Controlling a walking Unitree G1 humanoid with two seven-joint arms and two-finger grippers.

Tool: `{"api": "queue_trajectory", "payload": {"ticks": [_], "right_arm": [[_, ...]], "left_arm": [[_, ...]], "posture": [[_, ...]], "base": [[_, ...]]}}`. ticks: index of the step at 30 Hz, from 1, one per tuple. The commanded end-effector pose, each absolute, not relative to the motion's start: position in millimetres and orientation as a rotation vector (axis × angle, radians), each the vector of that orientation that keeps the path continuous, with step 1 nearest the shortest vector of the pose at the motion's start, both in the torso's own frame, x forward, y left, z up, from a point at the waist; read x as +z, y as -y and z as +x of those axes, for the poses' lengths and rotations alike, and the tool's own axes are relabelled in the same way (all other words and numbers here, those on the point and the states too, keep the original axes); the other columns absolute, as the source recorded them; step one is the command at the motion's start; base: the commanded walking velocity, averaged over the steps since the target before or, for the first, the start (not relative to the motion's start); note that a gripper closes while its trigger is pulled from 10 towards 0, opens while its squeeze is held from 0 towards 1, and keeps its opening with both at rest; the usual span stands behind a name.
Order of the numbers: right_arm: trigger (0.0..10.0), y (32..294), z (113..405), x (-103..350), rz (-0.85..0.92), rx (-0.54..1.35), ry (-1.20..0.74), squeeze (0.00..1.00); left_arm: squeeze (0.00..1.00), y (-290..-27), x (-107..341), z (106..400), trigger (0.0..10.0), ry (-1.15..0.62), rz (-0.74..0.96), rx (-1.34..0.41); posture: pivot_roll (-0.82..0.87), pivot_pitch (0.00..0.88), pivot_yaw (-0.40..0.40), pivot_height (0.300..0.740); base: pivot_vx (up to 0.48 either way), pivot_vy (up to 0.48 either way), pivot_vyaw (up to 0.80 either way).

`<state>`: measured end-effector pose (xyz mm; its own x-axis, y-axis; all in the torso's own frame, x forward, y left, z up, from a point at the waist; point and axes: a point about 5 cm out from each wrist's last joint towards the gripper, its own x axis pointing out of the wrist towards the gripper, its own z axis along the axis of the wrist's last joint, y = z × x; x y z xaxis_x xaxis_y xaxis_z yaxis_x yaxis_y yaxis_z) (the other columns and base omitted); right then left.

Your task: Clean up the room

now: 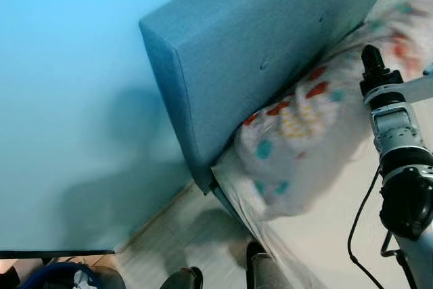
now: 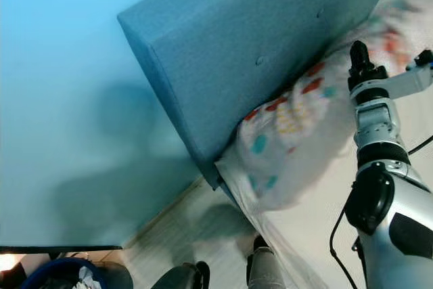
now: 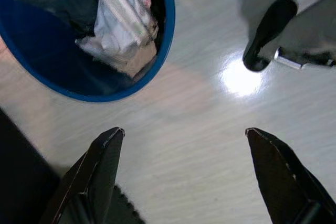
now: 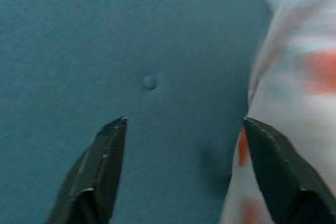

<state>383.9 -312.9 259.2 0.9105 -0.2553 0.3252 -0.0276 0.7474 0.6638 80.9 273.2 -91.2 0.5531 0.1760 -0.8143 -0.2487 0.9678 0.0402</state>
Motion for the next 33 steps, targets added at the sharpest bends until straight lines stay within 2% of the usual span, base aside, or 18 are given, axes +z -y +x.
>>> {"api": "queue_trajectory", "payload": {"ticks": [1,4,5,6,7,8,9,13,14,16,17,18,19,21,22,27,32,33], "right_arm": [[10.0,323.5,378.1,250.6,0.688,-0.201,0.402,1.0],[10.0,323.8,378.0,250.7,0.688,-0.204,0.402,1.0],[10.0,330.7,374.1,250.3,0.556,-0.319,0.383,1.0],[10.0,330.7,374.1,250.3,0.556,-0.319,0.383,1.0],[10.0,325.9,375.4,247.7,0.475,-0.344,0.366,1.0],[10.0,325.9,375.4,247.7,0.475,-0.344,0.366,1.0],[10.0,309.4,380.8,232.9,0.384,-0.348,0.291,1.0],[10.0,296.5,382.9,213.8,0.297,-0.346,0.207,1.0],[10.0,285.5,381.8,188.9,0.279,-0.34,0.119,0.43],[10.0,277.8,379.8,171.5,0.27,-0.338,0.059,0.43],[10.0,259.3,371.3,131.8,0.277,-0.305,-0.062,0.0],[10.0,243.7,361.9,101.7,0.303,-0.271,-0.159,0.0],[10.0,243.7,361.9,101.7,0.303,-0.271,-0.159,0.0],[10.0,218.7,340.0,55.3,0.26,-0.22,-0.321,0.0],[10.0,213.3,334.1,45.5,0.235,-0.213,-0.357,0.0],[10.0,199.7,302.2,4.4,0.191,-0.242,-0.515,0.0],[10.0,195.5,293.8,-4.3,0.129,-0.225,-0.547,0.0],[10.0,195.0,294.0,-4.4,0.099,-0.211,-0.555,0.0]], "left_arm": [[0.0,-272.3,-95.6,64.2,10.0,-1.008,-0.107,0.271],[0.0,-272.3,-95.6,64.2,10.0,-1.008,-0.107,0.27],[0.0,-267.2,-95.5,77.8,10.0,-0.99,-0.139,0.262],[0.0,-267.2,-95.5,77.8,10.0,-0.99,-0.139,0.262],[0.0,-263.8,-95.2,85.9,10.0,-0.974,-0.176,0.261],[0.0,-263.8,-95.2,85.9,10.0,-0.974,-0.176,0.261],[0.0,-258.8,-94.5,97.3,10.0,-0.949,-0.239,0.262],[0.0,-254.9,-93.6,105.1,10.0,-0.92,-0.298,0.266],[0.0,-252.0,-92.5,111.0,10.0,-0.888,-0.346,0.266],[0.0,-250.3,-91.6,114.9,10.0,-0.866,-0.376,0.265],[0.0,-250.0,-82.6,140.3,10.0,-0.782,-0.407,0.246],[0.0,-249.8,-68.3,173.3,10.0,-0.686,-0.418,0.219],[0.0,-249.8,-68.3,173.3,10.0,-0.686,-0.418,0.219],[0.0,-250.6,-39.5,222.3,10.0,-0.536,-0.435,0.16],[0.0,-251.0,-32.4,232.1,10.0,-0.507,-0.44,0.142],[0.0,-244.7,-17.9,247.8,10.0,-0.446,-0.543,-0.055],[0.0,-236.4,-17.9,243.8,10.0,-0.458,-0.652,-0.219],[0.0,-228.7,-20.1,239.0,10.0,-0.478,-0.713,-0.314]], "posture": [[0.14,0.386,0.047,0.74],[0.14,0.386,0.047,0.74],[0.11,0.293,0.039,0.74],[0.11,0.293,0.039,0.74],[0.08,0.257,0.032,0.74],[0.08,0.257,0.032,0.74],[0.06,0.22,0.027,0.74],[0.04,0.185,0.018,0.74],[0.03,0.167,0.014,0.74],[0.03,0.167,0.014,0.74],[0.01,0.13,0.012,0.74],[0.0,0.118,0.012,0.74],[0.0,0.118,0.012,0.74],[-0.02,0.097,0.015,0.74],[-0.02,0.093,0.015,0.74],[-0.05,0.08,0.016,0.74],[-0.06,0.068,0.022,0.74],[-0.06,0.062,0.02,0.74]], "base": [[0.0,0.0,0.0],[0.0,0.0,0.0],[0.0,0.0,0.0],[0.0,0.0,0.0],[0.0,0.0,0.0],[0.0,0.0,0.0],[0.0,0.0,0.0],[0.0,0.0,0.0],[0.0,0.0,0.0],[0.0,0.0,0.0],[0.0,0.0,-0.51],[0.0,0.0,-0.73],[0.0,0.0,-0.73],[0.0,0.0,-0.73],[0.0,0.0,-0.73],[0.0,0.0,-0.75],[0.0,0.0,-0.75],[0.0,0.0,-0.75]]}}
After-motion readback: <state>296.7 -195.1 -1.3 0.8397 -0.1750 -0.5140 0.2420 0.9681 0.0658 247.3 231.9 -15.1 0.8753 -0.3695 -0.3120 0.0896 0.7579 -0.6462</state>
